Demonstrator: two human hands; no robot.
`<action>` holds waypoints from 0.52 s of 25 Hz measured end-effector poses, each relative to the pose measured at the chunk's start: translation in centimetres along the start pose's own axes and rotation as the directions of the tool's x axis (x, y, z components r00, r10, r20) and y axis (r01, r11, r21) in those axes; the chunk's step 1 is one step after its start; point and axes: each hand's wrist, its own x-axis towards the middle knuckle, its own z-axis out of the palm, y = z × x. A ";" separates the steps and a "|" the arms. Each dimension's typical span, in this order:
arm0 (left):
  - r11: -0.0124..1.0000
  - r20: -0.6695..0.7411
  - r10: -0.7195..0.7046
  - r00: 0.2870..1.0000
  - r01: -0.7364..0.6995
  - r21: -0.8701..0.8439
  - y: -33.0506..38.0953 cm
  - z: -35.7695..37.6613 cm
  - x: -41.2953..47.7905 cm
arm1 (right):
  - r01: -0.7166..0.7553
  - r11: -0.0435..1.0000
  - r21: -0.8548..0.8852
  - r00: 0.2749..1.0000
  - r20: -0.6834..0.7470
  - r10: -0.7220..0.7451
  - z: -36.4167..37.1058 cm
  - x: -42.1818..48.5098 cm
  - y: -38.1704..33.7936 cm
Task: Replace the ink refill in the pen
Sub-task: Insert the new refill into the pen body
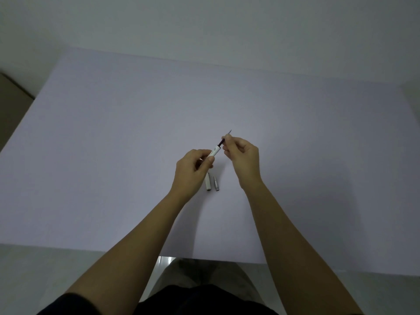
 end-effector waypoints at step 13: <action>1.000 -0.048 -0.016 0.999 0.015 -0.019 -0.9 -0.9 0.0 | -0.082 0.929 -0.361 0.996 -0.053 0.067 -0.1 0.0 3.6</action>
